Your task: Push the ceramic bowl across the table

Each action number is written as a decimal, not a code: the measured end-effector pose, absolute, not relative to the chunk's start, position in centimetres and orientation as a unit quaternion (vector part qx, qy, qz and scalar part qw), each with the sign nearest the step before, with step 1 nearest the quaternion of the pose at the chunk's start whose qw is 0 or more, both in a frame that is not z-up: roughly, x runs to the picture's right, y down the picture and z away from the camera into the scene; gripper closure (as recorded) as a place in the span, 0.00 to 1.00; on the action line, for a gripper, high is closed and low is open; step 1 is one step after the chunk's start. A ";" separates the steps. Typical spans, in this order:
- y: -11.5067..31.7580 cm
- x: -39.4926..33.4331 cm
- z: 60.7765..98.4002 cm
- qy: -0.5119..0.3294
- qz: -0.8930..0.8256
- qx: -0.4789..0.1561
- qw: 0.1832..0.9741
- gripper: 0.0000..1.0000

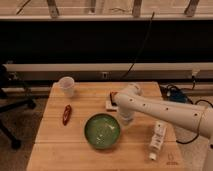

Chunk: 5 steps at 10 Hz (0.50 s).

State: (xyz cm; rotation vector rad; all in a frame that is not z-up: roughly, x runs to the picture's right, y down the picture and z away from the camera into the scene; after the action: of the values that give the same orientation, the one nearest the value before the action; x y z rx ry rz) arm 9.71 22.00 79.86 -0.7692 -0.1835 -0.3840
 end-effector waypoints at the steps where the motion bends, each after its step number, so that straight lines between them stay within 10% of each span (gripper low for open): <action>1: 22.1 9.3 79.8 -0.092 -0.189 -0.372 0.904 0.95; 5: 22.7 7.0 79.8 -0.111 -0.202 -0.371 0.899 0.95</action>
State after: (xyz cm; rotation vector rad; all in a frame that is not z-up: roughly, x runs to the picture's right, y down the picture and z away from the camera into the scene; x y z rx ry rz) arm 7.02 22.70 79.80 -0.7684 -0.2295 -0.4189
